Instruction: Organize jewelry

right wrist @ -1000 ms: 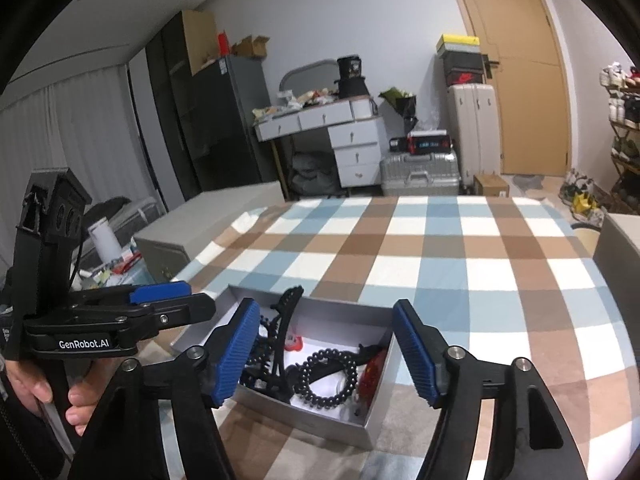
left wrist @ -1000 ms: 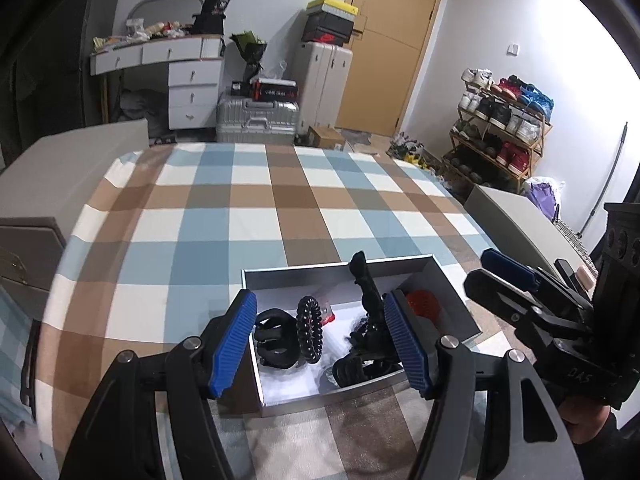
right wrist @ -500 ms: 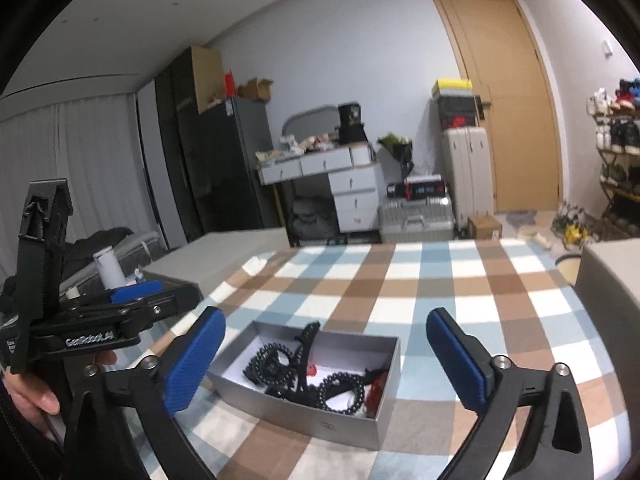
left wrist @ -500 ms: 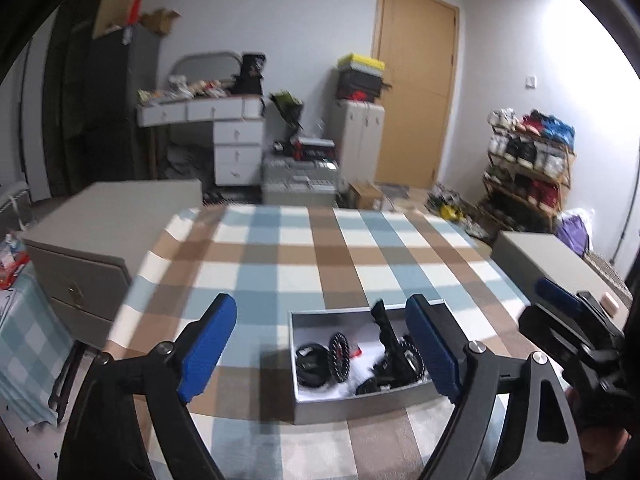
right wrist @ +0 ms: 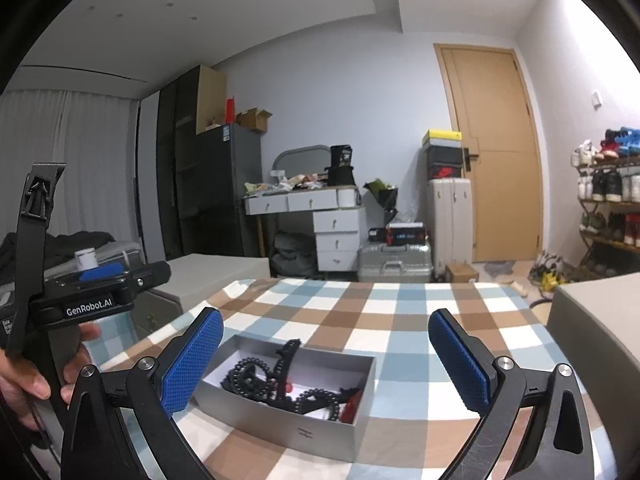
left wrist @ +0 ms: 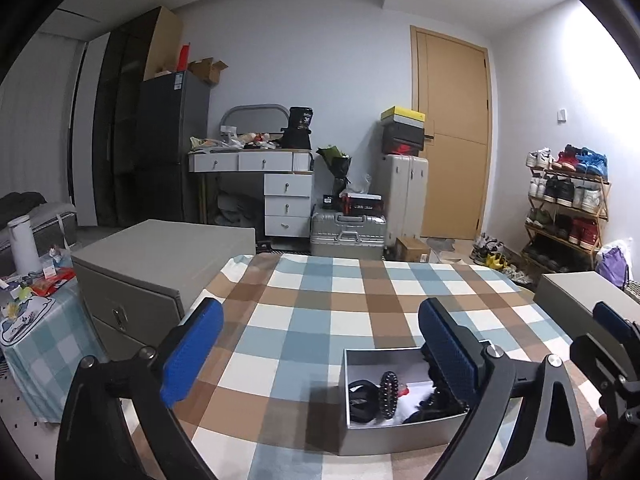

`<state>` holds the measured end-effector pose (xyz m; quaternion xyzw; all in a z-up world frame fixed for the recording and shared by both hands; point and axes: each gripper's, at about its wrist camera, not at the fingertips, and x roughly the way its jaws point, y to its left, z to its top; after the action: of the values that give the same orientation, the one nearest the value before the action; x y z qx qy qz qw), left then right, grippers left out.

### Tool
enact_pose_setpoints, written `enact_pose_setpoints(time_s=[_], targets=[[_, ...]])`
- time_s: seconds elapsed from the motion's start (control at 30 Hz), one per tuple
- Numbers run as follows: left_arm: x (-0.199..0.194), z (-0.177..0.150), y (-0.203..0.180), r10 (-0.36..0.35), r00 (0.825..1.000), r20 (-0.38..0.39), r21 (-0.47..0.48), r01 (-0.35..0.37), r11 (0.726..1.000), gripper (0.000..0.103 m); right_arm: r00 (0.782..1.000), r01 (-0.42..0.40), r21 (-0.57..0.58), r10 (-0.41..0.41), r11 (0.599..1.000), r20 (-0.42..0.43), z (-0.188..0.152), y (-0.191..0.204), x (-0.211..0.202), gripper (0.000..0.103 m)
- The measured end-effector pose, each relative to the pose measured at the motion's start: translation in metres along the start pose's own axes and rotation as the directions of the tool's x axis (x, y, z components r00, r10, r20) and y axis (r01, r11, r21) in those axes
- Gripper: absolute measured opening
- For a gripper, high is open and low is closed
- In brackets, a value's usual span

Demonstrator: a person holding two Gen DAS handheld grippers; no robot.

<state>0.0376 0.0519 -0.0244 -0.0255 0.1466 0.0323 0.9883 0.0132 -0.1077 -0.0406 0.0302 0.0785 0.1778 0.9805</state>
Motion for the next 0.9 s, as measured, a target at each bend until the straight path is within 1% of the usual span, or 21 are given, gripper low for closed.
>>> enact_pose_setpoints(time_s=[0.07, 0.17, 0.3, 0.5, 0.67, 0.8, 0.9], targets=[[0.005, -0.004, 0.003, 0.005, 1.000, 0.007, -0.002, -0.005, 1.000, 0.096, 1.000, 0.015, -0.014, -0.015, 1.000, -0.005, -0.004, 0.000, 0.003, 0.103], [0.009, -0.012, 0.003, 0.018, 1.000, 0.008, 0.008, -0.018, 1.000, 0.101, 0.999, 0.030, -0.026, -0.030, 0.999, -0.026, -0.012, -0.002, 0.009, 0.103], [0.011, -0.020, 0.004, 0.013, 1.000, 0.008, 0.003, -0.013, 1.000, 0.101, 0.998, 0.041, -0.031, -0.042, 0.999, -0.054, -0.020, -0.005, 0.016, 0.103], [0.018, -0.030, 0.000, 0.007, 1.000, -0.020, 0.010, -0.007, 1.000, 0.101, 0.995, 0.041, -0.018, -0.042, 0.999, -0.095, -0.025, -0.010, 0.022, 0.103], [0.022, -0.034, -0.002, -0.002, 0.998, -0.056, 0.009, 0.002, 1.000, 0.101, 0.990, 0.039, -0.029, -0.042, 0.999, -0.131, -0.027, -0.009, 0.028, 0.103], [0.018, -0.031, -0.005, -0.011, 0.999, -0.049, 0.023, 0.012, 1.000, 0.101, 0.989, 0.036, -0.054, -0.044, 0.998, -0.143, -0.028, -0.004, 0.029, 0.103], [0.010, -0.032, -0.012, -0.002, 1.000, -0.022, 0.058, 0.004, 0.998, 0.101, 0.989, 0.037, -0.062, -0.046, 0.997, -0.141, -0.028, -0.002, 0.030, 0.103]])
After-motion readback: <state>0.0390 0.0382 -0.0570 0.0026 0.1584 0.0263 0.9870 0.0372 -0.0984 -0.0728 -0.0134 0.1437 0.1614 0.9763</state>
